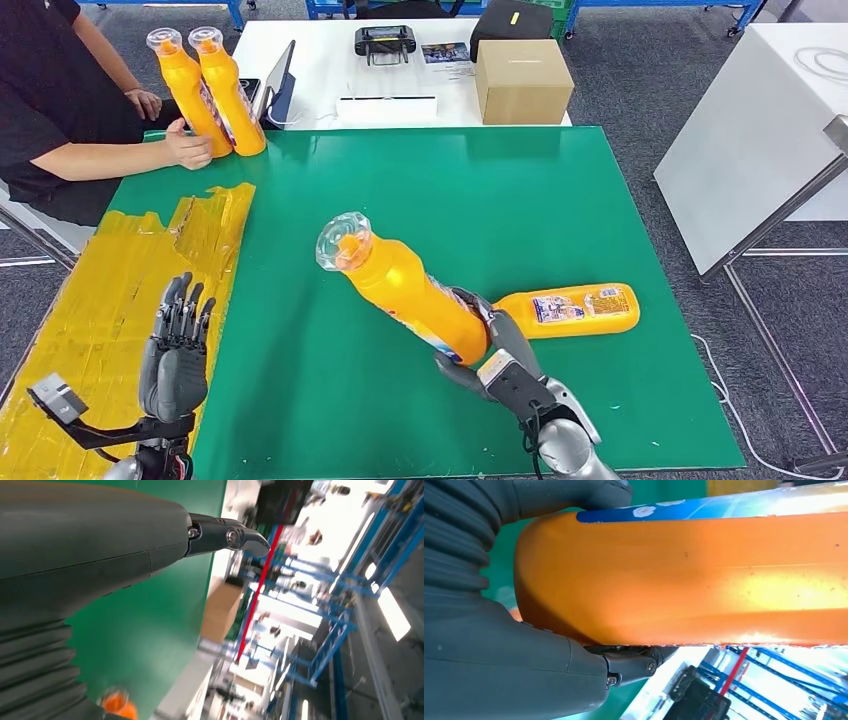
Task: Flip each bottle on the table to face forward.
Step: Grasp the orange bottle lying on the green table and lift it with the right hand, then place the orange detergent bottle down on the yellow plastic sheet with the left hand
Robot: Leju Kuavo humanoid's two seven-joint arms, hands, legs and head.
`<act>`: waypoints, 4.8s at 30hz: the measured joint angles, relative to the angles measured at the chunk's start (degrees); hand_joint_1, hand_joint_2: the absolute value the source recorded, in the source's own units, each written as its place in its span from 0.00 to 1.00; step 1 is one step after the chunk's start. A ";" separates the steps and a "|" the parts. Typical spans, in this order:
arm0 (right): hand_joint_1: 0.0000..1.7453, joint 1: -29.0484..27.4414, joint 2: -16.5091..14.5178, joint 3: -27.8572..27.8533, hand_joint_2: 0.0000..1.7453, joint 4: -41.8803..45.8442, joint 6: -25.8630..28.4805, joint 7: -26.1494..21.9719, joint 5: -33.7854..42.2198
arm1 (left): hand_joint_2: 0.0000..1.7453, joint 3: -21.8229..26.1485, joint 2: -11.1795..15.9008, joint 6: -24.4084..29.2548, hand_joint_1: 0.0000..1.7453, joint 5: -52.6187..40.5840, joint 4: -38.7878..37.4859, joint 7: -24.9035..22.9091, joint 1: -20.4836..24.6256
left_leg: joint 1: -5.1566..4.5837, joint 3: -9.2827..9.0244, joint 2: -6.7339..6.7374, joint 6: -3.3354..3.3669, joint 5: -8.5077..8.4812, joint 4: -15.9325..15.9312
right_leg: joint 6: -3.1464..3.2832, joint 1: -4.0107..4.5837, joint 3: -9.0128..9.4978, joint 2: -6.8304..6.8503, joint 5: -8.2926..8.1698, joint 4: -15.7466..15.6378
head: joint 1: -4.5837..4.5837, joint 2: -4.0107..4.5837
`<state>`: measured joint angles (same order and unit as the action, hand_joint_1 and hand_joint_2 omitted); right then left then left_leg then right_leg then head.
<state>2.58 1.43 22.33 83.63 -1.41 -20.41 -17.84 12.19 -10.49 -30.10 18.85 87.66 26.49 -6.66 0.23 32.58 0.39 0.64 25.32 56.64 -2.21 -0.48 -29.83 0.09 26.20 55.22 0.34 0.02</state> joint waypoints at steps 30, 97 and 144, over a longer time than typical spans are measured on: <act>1.00 6.24 -9.22 9.07 1.00 -7.49 5.15 5.29 -10.57 | 1.00 -14.03 -0.66 1.21 0.00 1.02 6.78 -2.22 -4.97 | 0.00 0.06 -0.02 0.00 0.00 0.00 | 0.00 0.04 -0.07 0.01 0.00 0.00 | 0.00 0.00; 0.00 13.42 -17.20 28.45 1.00 -30.91 13.61 6.51 -21.46 | 1.00 -12.39 0.16 3.34 1.00 4.58 3.62 -3.13 -7.24 | 0.02 0.08 0.03 0.00 0.00 0.00 | 0.00 0.02 -0.19 -0.01 0.01 0.00 | 0.02 0.00; 0.00 7.95 -2.46 13.96 1.00 -2.11 8.17 4.68 -15.47 | 1.00 -3.38 15.67 54.93 1.00 -103.10 -30.12 -13.20 12.88 | -0.03 -1.04 -1.23 -0.04 0.07 -0.14 | 0.09 -0.05 0.85 1.12 0.46 -0.03 | -0.02 0.00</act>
<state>10.53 -1.03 36.29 81.52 6.76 -15.73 -33.31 8.81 5.18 24.83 -84.25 57.53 13.28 6.22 0.20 31.54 -0.84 0.60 25.39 56.51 -2.12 -0.52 -28.97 1.21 26.67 55.20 0.33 0.02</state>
